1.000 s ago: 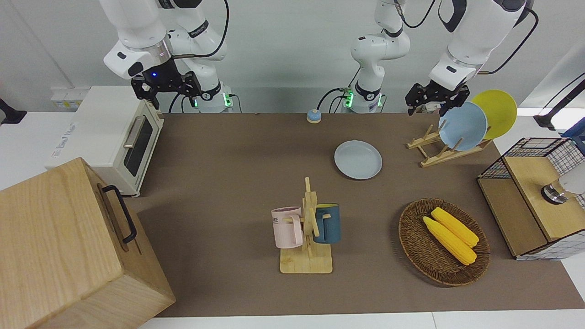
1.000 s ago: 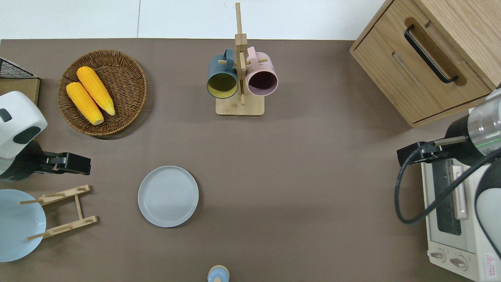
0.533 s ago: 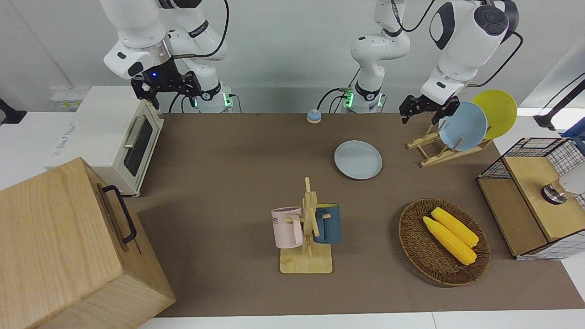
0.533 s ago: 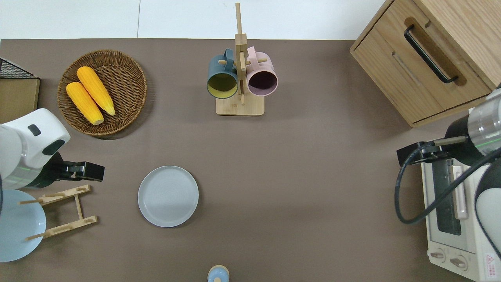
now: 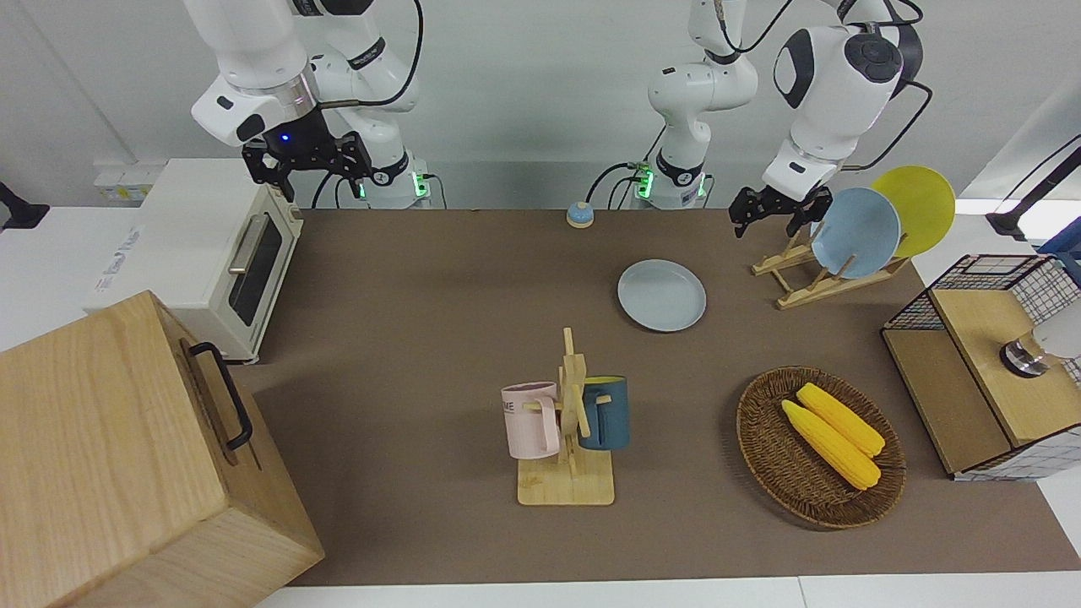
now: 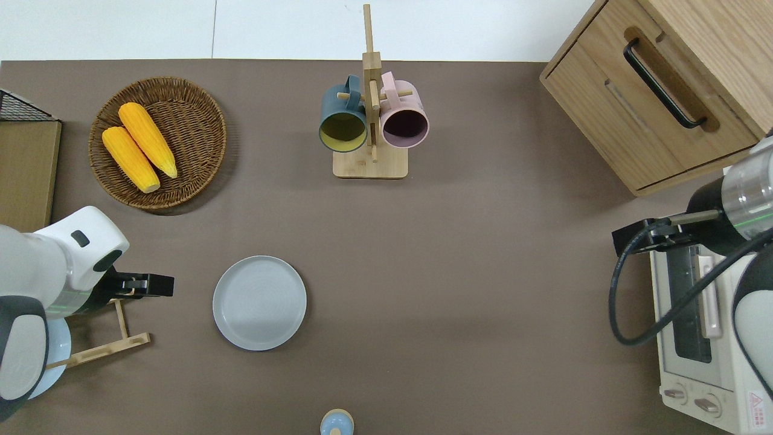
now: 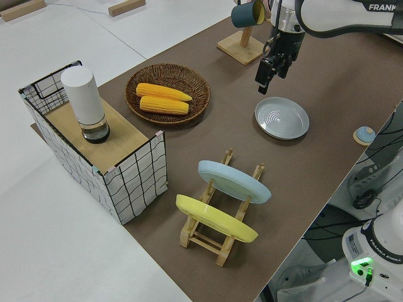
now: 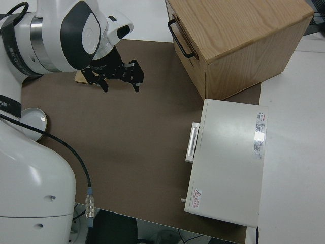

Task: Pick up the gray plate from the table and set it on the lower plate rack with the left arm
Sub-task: 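Move the left gripper toward the gray plate's edge nearest the robot, then close the left gripper on the gray plate's rim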

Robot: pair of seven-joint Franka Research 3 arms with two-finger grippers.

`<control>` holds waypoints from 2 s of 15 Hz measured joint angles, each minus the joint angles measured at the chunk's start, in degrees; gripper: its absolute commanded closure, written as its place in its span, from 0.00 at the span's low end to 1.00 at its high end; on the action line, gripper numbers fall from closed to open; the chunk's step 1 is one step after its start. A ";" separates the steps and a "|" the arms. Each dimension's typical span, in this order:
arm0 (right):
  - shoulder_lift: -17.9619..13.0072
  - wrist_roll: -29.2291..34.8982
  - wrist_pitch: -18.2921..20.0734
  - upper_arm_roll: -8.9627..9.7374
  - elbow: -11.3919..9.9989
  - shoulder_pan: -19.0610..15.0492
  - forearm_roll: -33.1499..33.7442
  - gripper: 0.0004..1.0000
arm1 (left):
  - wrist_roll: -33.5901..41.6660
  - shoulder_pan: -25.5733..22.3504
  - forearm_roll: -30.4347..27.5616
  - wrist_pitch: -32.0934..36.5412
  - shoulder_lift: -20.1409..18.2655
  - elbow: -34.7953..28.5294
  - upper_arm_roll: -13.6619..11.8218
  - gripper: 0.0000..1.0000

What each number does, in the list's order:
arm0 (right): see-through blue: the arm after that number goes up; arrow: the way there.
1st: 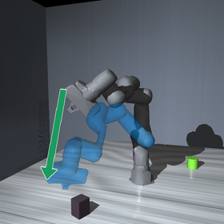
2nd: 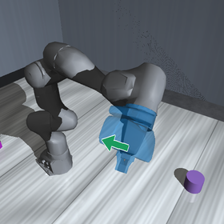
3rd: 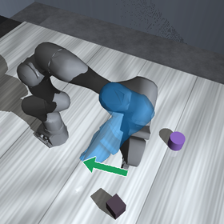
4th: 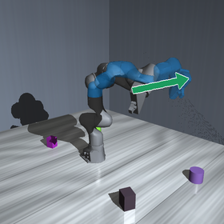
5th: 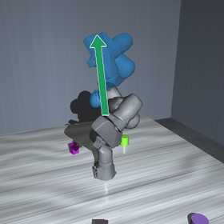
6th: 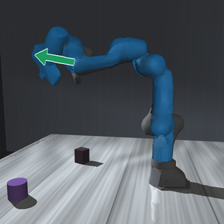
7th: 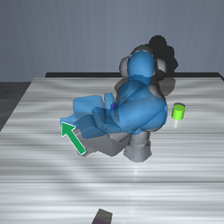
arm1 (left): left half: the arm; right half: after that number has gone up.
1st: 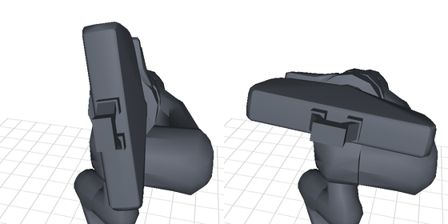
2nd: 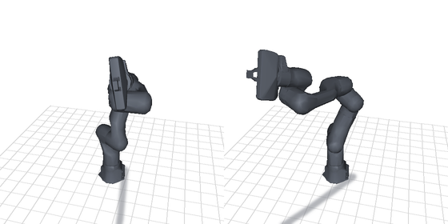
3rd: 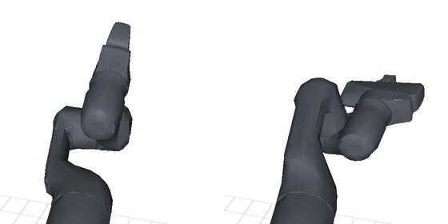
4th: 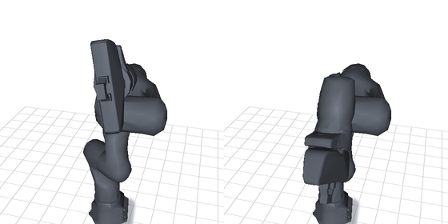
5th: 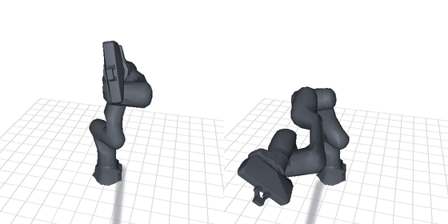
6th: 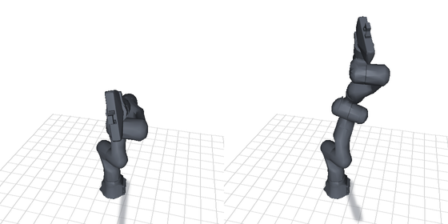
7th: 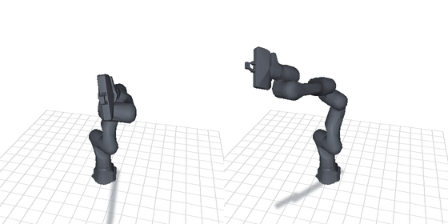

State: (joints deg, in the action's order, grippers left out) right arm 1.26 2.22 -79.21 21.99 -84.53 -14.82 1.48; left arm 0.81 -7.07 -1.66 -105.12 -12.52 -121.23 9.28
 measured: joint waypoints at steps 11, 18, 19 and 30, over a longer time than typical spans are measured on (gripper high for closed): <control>0.00 0.00 0.00 0.00 0.00 0.00 0.00 0.02 | -0.01 0.81 -4.29 -26.52 -2.56 -22.04 0.49 0.01; 0.00 0.00 0.00 0.00 0.00 0.00 0.00 0.02 | -0.08 2.57 -5.53 -35.11 0.16 -28.11 0.85 0.01; 0.00 0.00 0.00 0.00 0.00 0.00 0.00 0.02 | -0.08 2.61 -5.53 -35.95 0.91 -28.39 0.85 0.01; 0.00 0.00 0.00 0.00 0.00 0.00 0.00 0.02 | -0.51 3.61 -5.54 -39.79 4.82 -29.46 0.85 1.00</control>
State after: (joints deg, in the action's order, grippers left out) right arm 1.26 2.22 -79.21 21.99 -84.53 -14.82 1.48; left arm 0.30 -3.46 -7.20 -144.91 -7.70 -150.69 10.13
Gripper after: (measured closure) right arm 0.013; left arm 0.405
